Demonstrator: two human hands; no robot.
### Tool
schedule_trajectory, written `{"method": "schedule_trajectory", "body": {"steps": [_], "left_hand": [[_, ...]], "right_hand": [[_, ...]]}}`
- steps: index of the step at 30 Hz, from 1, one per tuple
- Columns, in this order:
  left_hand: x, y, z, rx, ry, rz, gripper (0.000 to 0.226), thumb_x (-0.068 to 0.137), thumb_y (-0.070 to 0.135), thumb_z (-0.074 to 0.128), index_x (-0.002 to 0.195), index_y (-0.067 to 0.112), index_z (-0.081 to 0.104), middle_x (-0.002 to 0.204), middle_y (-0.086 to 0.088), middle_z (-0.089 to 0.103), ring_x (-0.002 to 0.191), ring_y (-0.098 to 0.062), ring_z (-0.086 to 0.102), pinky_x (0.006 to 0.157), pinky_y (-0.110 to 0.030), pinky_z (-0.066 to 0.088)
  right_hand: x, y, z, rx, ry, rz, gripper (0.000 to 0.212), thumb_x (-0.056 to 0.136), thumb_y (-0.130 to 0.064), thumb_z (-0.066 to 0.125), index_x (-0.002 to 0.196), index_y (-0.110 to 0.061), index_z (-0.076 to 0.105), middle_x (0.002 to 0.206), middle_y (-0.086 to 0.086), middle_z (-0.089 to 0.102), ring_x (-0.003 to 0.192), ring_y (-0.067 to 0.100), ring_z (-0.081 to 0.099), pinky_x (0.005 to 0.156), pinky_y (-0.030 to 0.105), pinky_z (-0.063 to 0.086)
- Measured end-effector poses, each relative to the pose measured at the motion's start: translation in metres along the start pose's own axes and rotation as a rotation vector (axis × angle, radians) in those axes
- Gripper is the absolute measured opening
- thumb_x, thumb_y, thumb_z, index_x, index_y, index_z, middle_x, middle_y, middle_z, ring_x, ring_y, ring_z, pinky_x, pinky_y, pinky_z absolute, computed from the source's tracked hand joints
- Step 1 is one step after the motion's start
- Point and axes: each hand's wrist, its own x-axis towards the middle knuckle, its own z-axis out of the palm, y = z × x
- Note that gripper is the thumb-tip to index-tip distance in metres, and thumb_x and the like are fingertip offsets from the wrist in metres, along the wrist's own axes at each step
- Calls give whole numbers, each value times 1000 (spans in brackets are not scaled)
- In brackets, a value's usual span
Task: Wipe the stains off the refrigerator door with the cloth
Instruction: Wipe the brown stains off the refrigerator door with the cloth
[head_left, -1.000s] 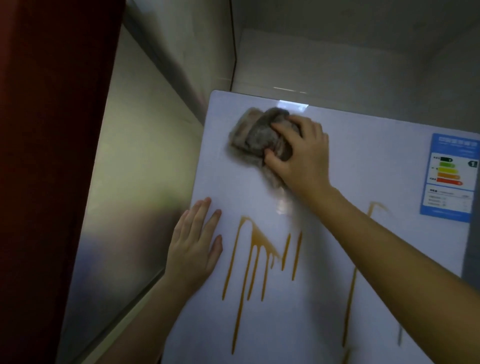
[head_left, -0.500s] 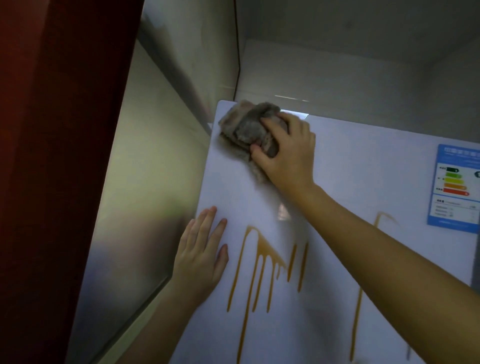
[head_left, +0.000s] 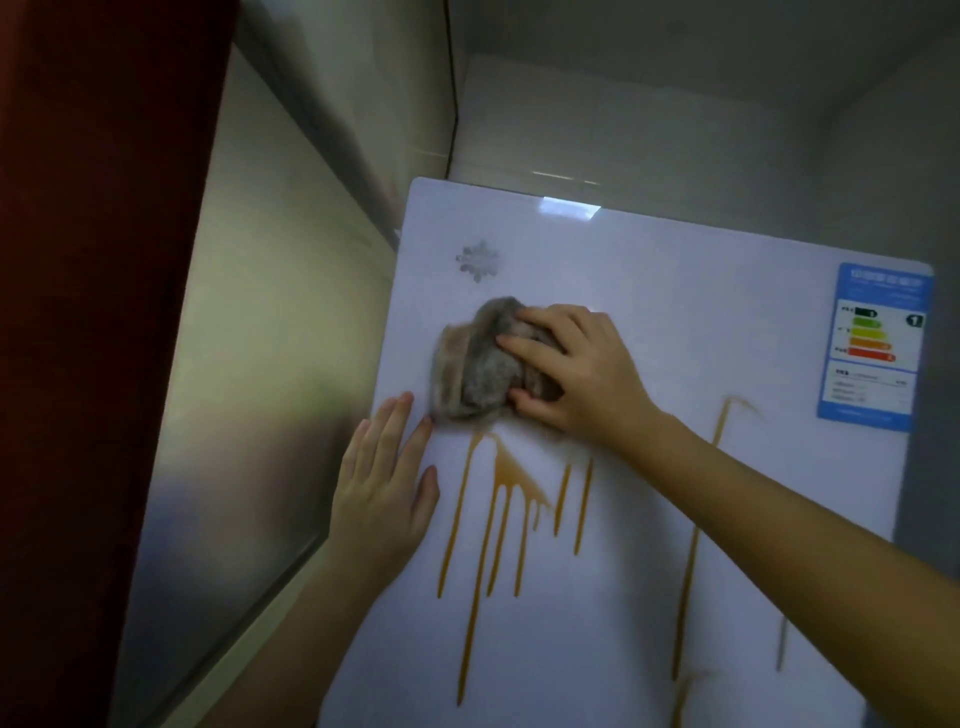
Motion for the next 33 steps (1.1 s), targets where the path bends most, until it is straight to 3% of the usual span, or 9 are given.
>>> {"method": "schedule_trajectory", "body": {"steps": [2, 8, 14, 16, 21, 23, 25, 29, 33], "left_hand": [[0, 0, -1, -8, -12, -7, 54, 97, 28, 49, 147, 9, 48, 159, -15, 37, 150, -31, 33, 121, -49, 30], [0, 3, -2, -48, -21, -31, 54, 97, 29, 47, 147, 9, 46, 160, -15, 36, 150, -30, 30, 123, -48, 26], [0, 4, -1, -56, -25, -24, 55, 97, 28, 47, 148, 8, 45, 160, -15, 35, 151, -30, 29, 123, -50, 26], [-1, 3, -1, -55, -25, -25, 56, 97, 28, 47, 148, 8, 44, 161, -15, 34, 152, -30, 28, 124, -49, 24], [0, 3, -1, -61, -15, -25, 55, 97, 28, 47, 148, 7, 44, 160, -16, 34, 151, -31, 30, 123, -50, 25], [1, 4, -1, -61, -15, -25, 55, 97, 28, 46, 148, 7, 45, 160, -16, 35, 151, -31, 30, 123, -50, 25], [1, 5, -1, -65, -20, -31, 55, 97, 29, 45, 148, 7, 45, 160, -16, 35, 151, -31, 30, 124, -49, 24], [1, 4, -2, -54, -22, -17, 53, 97, 28, 46, 146, 7, 48, 160, -16, 36, 150, -32, 31, 123, -50, 27], [1, 5, -4, -65, -45, -30, 54, 98, 29, 46, 148, 8, 44, 161, -15, 33, 151, -31, 29, 124, -50, 25]], "right_hand": [[-6, 12, -6, -20, 36, 62, 54, 82, -44, 77, 128, -17, 70, 133, 15, 63, 114, 36, 59, 91, 42, 44], [-14, 18, -15, 37, 251, 628, 56, 81, -40, 74, 133, -22, 65, 137, 10, 56, 123, 30, 48, 100, 37, 36], [-39, -9, -6, 26, -39, -36, 52, 86, -47, 72, 129, -18, 70, 135, 16, 63, 117, 36, 60, 96, 43, 45], [-28, 10, -10, 5, -40, -64, 52, 87, -47, 71, 129, -17, 70, 133, 17, 63, 116, 36, 60, 95, 43, 45], [21, 62, -29, -4, 175, 478, 58, 82, -45, 70, 136, -24, 63, 136, 10, 57, 120, 32, 52, 98, 42, 42], [26, 57, -28, 16, 175, 555, 59, 82, -46, 70, 137, -26, 61, 138, 8, 55, 123, 30, 48, 100, 38, 39], [15, 39, -22, 12, 103, 409, 61, 81, -46, 71, 136, -22, 63, 137, 14, 57, 122, 34, 50, 99, 40, 41], [-33, -3, -12, 46, -149, -216, 54, 85, -45, 72, 131, -16, 69, 135, 19, 62, 117, 39, 60, 96, 47, 47], [-50, 2, -15, 21, -140, -191, 53, 86, -45, 72, 131, -17, 69, 134, 18, 63, 116, 37, 61, 94, 44, 47]]}}
